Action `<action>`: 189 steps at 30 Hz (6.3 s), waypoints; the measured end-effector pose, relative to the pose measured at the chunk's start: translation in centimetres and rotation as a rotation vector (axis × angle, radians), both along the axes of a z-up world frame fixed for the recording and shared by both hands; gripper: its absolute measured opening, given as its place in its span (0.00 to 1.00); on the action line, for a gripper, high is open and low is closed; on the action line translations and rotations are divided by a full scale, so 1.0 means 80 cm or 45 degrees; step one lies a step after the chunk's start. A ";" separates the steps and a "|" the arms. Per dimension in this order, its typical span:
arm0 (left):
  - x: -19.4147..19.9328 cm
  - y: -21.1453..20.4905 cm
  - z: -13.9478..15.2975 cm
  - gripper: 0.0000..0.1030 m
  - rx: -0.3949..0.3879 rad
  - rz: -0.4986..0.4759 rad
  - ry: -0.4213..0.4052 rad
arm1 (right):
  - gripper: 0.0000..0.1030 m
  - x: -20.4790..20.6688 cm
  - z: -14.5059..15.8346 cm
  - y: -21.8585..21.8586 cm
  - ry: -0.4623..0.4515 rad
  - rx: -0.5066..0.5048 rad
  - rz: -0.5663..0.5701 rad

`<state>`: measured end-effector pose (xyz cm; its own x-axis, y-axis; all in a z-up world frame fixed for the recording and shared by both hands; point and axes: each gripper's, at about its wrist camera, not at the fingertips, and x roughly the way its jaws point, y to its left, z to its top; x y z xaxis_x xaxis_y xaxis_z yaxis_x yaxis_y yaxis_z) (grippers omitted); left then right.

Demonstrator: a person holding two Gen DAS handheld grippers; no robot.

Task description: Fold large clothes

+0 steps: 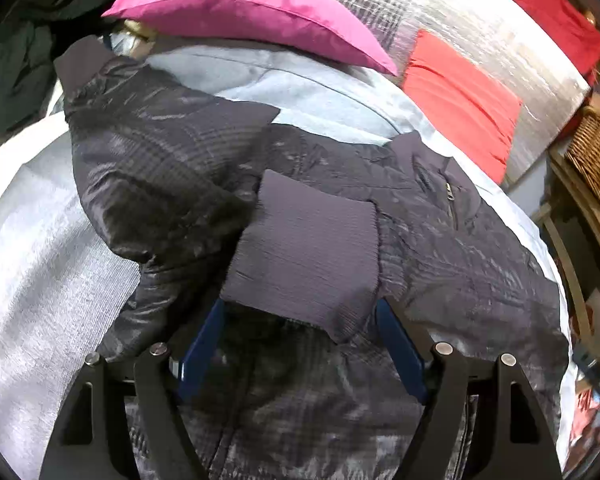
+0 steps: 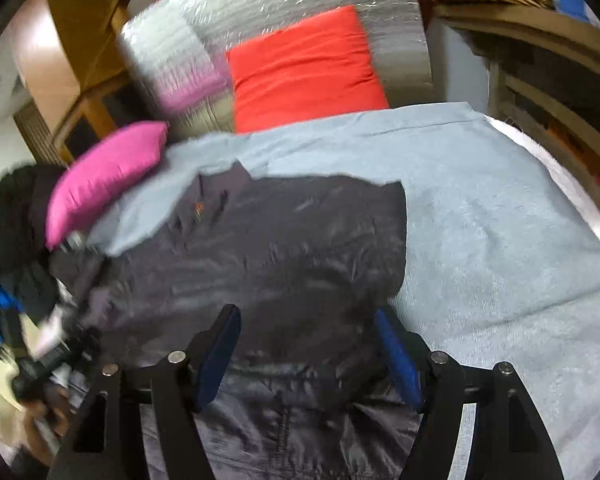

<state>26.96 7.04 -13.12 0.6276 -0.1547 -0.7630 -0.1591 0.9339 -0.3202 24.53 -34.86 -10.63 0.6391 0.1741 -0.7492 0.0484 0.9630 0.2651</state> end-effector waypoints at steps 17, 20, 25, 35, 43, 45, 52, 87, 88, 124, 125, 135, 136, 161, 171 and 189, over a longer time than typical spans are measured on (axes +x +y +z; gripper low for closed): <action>-0.008 0.004 0.041 0.76 0.082 0.017 -0.131 | 0.79 -0.060 0.004 -0.028 0.079 0.416 -0.116; 0.009 -0.018 0.025 0.76 0.159 -0.014 -0.059 | 0.79 -0.060 -0.032 -0.016 0.187 0.691 -0.150; 0.032 -0.020 -0.025 0.75 0.213 0.015 0.121 | 0.76 -0.044 -0.073 -0.031 0.164 0.832 -0.355; 0.028 -0.032 -0.024 0.74 0.315 -0.006 0.079 | 0.14 -0.030 -0.072 -0.031 0.163 0.602 -0.343; 0.001 -0.033 0.008 0.78 0.366 0.016 -0.036 | 0.71 -0.075 0.001 -0.006 0.071 0.484 -0.193; 0.019 -0.034 -0.020 0.78 0.408 -0.011 0.097 | 0.71 -0.078 0.019 0.014 0.032 0.423 -0.118; 0.019 -0.031 -0.031 0.78 0.424 -0.018 0.091 | 0.71 -0.019 0.019 0.088 -0.059 0.049 0.019; -0.155 0.390 -0.070 1.00 -0.235 0.717 -0.338 | 0.70 0.137 0.035 0.746 -0.077 -0.406 0.965; -0.157 0.388 -0.070 1.00 -0.228 0.716 -0.343 | 0.70 0.148 0.027 0.769 -0.078 -0.417 0.973; -0.123 0.377 -0.049 1.00 -0.097 0.711 -0.172 | 0.07 0.030 0.246 0.346 -0.490 0.209 0.311; -0.120 0.376 -0.048 1.00 -0.084 0.706 -0.141 | 0.07 0.027 0.246 0.327 -0.485 0.214 0.281; -0.121 0.323 -0.018 1.00 -0.030 0.576 -0.140 | 0.57 0.024 0.060 0.190 -0.037 0.629 0.154; -0.118 0.321 -0.027 1.00 -0.028 0.569 -0.118 | 0.82 0.024 0.050 0.200 -0.006 0.701 0.164; -0.130 0.312 -0.050 1.00 0.028 0.578 -0.179 | 0.19 0.136 -0.029 0.361 0.238 0.695 -0.020; -0.121 0.309 -0.042 1.00 0.048 0.572 -0.092 | 0.18 0.086 0.135 0.293 -0.176 0.323 0.114; -0.017 0.116 0.014 1.00 -1.118 0.229 0.021 | 0.17 0.043 0.108 0.136 -0.236 0.059 0.054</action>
<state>25.62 16.29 -12.03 0.6887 -0.5873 -0.4251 -0.2904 0.3138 -0.9040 27.95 -23.96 -2.01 0.7567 0.2351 -0.6100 -0.0454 0.9497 0.3097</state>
